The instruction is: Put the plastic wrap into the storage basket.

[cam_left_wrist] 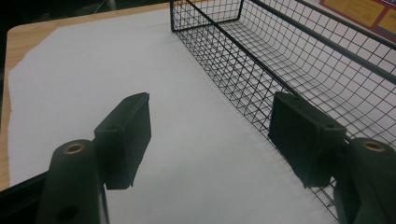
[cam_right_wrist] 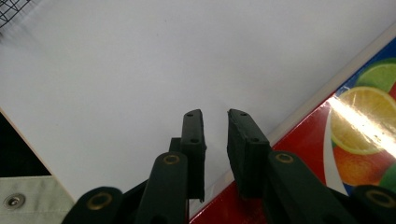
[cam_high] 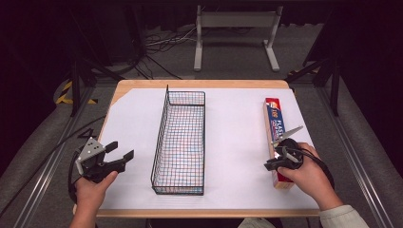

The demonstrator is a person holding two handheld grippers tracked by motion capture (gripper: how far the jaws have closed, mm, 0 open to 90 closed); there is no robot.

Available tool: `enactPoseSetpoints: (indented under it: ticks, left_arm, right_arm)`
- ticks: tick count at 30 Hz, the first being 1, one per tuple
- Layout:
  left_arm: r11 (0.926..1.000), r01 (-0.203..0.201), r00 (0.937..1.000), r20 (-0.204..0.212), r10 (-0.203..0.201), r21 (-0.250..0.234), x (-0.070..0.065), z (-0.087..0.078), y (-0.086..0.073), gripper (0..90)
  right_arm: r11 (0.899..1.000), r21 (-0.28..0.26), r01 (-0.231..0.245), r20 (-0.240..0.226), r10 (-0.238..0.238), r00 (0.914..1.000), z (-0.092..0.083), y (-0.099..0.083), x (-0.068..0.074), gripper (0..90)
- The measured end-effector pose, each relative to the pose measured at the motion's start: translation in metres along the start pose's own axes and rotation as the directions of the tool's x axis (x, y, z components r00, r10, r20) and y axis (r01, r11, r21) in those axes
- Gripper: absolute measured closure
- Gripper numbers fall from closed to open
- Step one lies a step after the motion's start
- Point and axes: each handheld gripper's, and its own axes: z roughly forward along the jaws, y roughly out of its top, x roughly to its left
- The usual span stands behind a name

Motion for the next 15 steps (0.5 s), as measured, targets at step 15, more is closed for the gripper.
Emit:
enactPoseSetpoints:
  ticks: [15]
  left_arm:
    - [0.9999, 0.000, 0.9999, -0.011, 0.000, -0.011, 0.000, -0.001, 0.000, 30.2]
  right_arm:
    - [0.941, -0.328, -0.085, -0.079, 0.062, 0.9949, -0.024, -0.009, -0.003, 49.1]
